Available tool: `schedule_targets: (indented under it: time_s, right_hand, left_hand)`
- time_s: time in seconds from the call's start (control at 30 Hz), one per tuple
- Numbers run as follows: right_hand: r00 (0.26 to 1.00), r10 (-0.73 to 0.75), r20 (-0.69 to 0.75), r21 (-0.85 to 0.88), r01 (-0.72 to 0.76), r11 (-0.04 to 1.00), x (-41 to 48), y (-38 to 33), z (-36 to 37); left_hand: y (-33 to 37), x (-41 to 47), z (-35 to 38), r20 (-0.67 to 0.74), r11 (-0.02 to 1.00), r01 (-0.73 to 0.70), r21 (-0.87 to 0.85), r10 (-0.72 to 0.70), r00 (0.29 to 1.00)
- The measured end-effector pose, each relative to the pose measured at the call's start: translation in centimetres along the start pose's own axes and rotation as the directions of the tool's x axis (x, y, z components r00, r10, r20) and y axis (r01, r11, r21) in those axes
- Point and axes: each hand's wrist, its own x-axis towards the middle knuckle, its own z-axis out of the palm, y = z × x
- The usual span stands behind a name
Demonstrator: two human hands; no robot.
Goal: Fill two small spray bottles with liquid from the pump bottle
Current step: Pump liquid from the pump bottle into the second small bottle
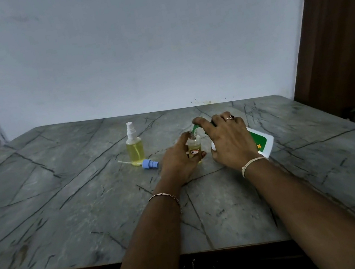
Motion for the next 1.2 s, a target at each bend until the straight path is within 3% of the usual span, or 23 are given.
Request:
schedule_targets:
  time_s: [1.2]
  right_hand:
    - [1.0,-0.02,-0.016,-0.021,0.019,1.0,-0.33,0.16,0.24]
  left_hand:
    - [-0.2,0.04,0.04,0.001,0.999,-0.01,-0.038,0.01,1.0]
